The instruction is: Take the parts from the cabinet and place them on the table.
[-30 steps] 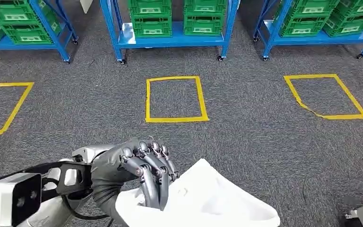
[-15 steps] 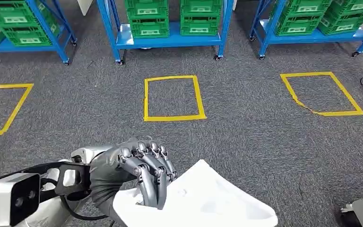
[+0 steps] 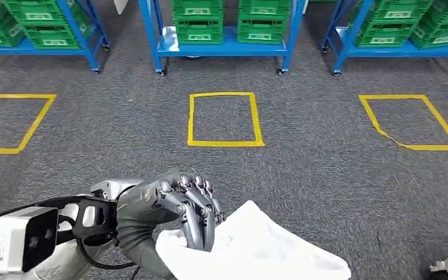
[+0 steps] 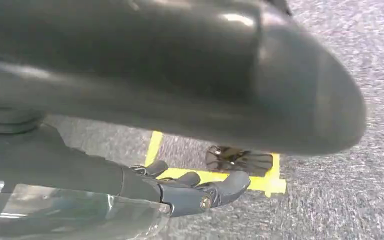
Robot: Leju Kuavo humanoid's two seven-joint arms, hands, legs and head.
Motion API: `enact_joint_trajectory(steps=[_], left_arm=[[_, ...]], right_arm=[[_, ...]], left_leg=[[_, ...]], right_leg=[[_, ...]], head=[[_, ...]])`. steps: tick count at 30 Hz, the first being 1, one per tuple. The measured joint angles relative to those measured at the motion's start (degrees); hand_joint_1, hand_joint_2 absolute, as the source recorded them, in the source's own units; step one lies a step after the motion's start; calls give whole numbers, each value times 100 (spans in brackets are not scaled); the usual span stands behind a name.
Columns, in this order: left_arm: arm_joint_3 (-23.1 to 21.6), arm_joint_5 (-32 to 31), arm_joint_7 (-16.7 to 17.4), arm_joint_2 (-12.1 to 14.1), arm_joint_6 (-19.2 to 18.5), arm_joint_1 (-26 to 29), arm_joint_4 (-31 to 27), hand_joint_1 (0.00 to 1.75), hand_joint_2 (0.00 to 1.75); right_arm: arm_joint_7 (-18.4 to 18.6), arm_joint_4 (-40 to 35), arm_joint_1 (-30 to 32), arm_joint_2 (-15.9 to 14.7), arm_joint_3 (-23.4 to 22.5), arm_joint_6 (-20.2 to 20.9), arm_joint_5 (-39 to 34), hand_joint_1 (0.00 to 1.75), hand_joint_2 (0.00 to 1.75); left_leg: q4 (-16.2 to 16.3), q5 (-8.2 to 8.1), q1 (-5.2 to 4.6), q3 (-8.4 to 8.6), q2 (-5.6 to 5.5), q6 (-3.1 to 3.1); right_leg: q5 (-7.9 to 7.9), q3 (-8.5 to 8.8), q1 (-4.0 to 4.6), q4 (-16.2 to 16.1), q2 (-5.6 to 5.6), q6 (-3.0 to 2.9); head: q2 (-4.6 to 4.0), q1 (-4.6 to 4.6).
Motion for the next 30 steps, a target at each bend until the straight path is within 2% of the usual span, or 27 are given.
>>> enact_joint_trajectory(steps=[1, 3, 4, 5, 6, 8, 9, 10, 11, 12, 13, 14, 15, 18, 19, 20, 21, 22, 24, 25, 26, 27, 28, 29, 30], left_arm=[[0, 26, -63, 2, -81, -6, 0, 173, 175], [15, 90, -159, 0, -221, -6, -7, 173, 175], [26, 83, -164, 0, -245, -2, -15, 173, 175], [44, 81, -164, 2, -264, -10, -35, 173, 175], [59, 79, -164, 0, -292, -21, -57, 173, 175], [61, 70, -155, -4, -321, -19, -59, 173, 175], [61, 70, -144, -2, -328, -18, -59, 173, 175], [61, 72, -120, -2, -328, -19, -59, 173, 175], [61, 74, -102, -2, -328, -20, -59, 173, 175], [61, 81, -81, -2, -325, -23, -59, 173, 175], [61, 92, -65, -7, -321, -34, -63, 173, 175], [61, 109, -46, -13, -308, -54, -74, 173, 175], [59, 133, -41, -24, -286, -74, -83, 173, 175], [70, 140, -2, -42, -229, -74, -92, 173, 175], [81, 155, 5, -50, -236, -74, -105, 173, 175], [96, 207, 20, -55, -272, -79, -120, 173, 175], [101, 288, 39, -70, -297, -105, -125, 173, 175], [101, 363, 81, -94, -345, -102, -122, 173, 175], [85, 422, 125, -94, -415, -90, -122, 173, 175], [85, 433, 136, -94, -428, -82, -122, 173, 175], [85, 448, 142, -94, -448, -81, -120, 173, 175], [87, 463, 147, -94, -461, -82, -120, 173, 175], [90, 470, 151, -94, -461, -83, -120, 173, 175], [94, 470, 155, -94, -461, -84, -120, 173, 175], [94, 468, 164, -94, -461, -82, -120, 173, 175]], right_arm=[[-188, 2, 22, -18, 53, -28, 258, 0, 0], [-734, 61, 12, -107, 177, -94, 905, 0, 0], [-937, 125, -22, -144, 181, -125, 1114, 0, 0], [-1106, 166, -58, -188, 181, -160, 1294, 0, 0], [-1341, 246, -82, -247, 183, -218, 1562, 0, 0], [-1617, 416, -127, -326, 183, -284, 1881, 0, 0], [-1733, 521, -156, -376, 183, -332, 2014, 0, 0], [-1859, 667, -191, -435, 183, -385, 2143, 0, 0], [-1918, 761, -237, -474, 183, -417, 2215, 0, 0], [-1970, 865, -281, -518, 186, -448, 2278, 0, 0], [-2014, 944, -317, -546, 186, -472, 2339, 0, 0], [-2063, 1028, -345, -575, 183, -505, 2419, 0, 0], [-2113, 1113, -362, -592, 179, -525, 2495, 0, 0], [-2267, 1322, -420, -671, 146, -568, 2748, 0, 0], [-2334, 1366, -459, -706, 146, -603, 2827, 0, 0], [-2420, 1457, -499, -747, 144, -647, 2925, 0, 0], [-2493, 1541, -536, -798, 120, -680, 2996, 0, 0], [-2574, 1664, -554, -859, 74, -750, 3114, 0, 0], [-2664, 1829, -578, -948, 22, -804, 3247, 0, 0], [-2720, 1911, -590, -971, 15, -822, 3273, 0, 0], [-2751, 1987, -610, -1001, 4, -826, 3312, 0, 0], [-2788, 2048, -640, -1034, -9, -839, 3349, 0, 0], [-2819, 2105, -667, -1060, -24, -852, 3389, 0, 0], [-2834, 2162, -698, -1089, -46, -883, 3433, 0, 0], [-2851, 2244, -730, -1110, -75, -924, 3471, 0, 0]], left_leg=[[-3, 23, 8, -20, -24, -35], [-6, 55, 46, -51, -75, -96], [23, 23, 65, -65, -62, -110], [197, -117, 47, -154, 114, -137], [555, -336, 54, -301, 221, -155], [1451, -732, 63, -709, 285, -181], [1784, -830, 63, -861, 295, -183], [1832, -787, 62, -873, 296, -176], [1610, -632, 60, -749, 300, -158], [1156, -401, 51, -502, 331, -127], [633, -181, 30, -213, 434, -78], [165, -79, -17, 35, 685, -6], [33, -157, -91, 71, 800, 17], [36, -111, -110, 16, 598, 70], [-36, -60, -83, 42, 529, 114], [-85, -14, -46, 88, 484, 133], [-90, 12, -29, 72, 439, 172], [-90, 25, -28, 53, 378, 191], [-86, 46, -32, 21, 227, 194], [-83, 51, -32, 16, 153, 188], [-82, 54, -29, 19, 82, 182], [-74, 58, -24, 22, 3, 172], [-58, 56, -17, 22, -66, 159], [-27, 44, -11, 15, -125, 135], [4, 35, -26, -10, -176, 96]], right_leg=[[9, -21, 15, 17, -25, -19], [39, -33, 48, 24, -87, -94], [62, -32, -5, 4, -131, -132], [60, -29, 7, 5, -169, -169], [63, -29, 17, 5, -211, -205], [59, -45, 49, 8, -312, -211], [59, -51, 61, 8, -374, -212], [59, -51, 76, 8, -432, -212], [58, -45, 87, 8, -480, -212], [56, -35, 96, 8, -528, -213], [54, -23, 109, 8, -567, -214], [53, -13, 115, 8, -611, -212], [45, -37, 176, 20, -671, -199], [58, -41, 163, -1, -864, -158], [47, -17, 181, -7, -911, -119], [-30, -77, 143, 77, -690, -108], [-204, -206, 124, 371, -468, -136], [-403, -417, 119, 836, -342, -157], [-697, -845, 110, 1725, -288, -150], [-711, -955, 102, 1920, -286, -112], [-618, -911, 89, 1789, -285, -60], [-419, -733, 70, 1389, -275, 10], [-170, -471, 44, 812, -228, 82], [36, -223, 8, 272, -71, 133], [38, -153, 13, 97, 94, 77]], head=[[0, -15], [0, -4], [0, -2], [0, -13], [0, -52], [0, -50], [0, -55], [0, -50], [0, -50], [0, -52], [0, -52], [0, -50], [0, -44], [0, -46], [0, -50], [0, -41], [0, -42], [0, -20], [0, -20], [0, -20], [0, -20], [0, -20], [0, -20], [0, -20], [0, -19]])
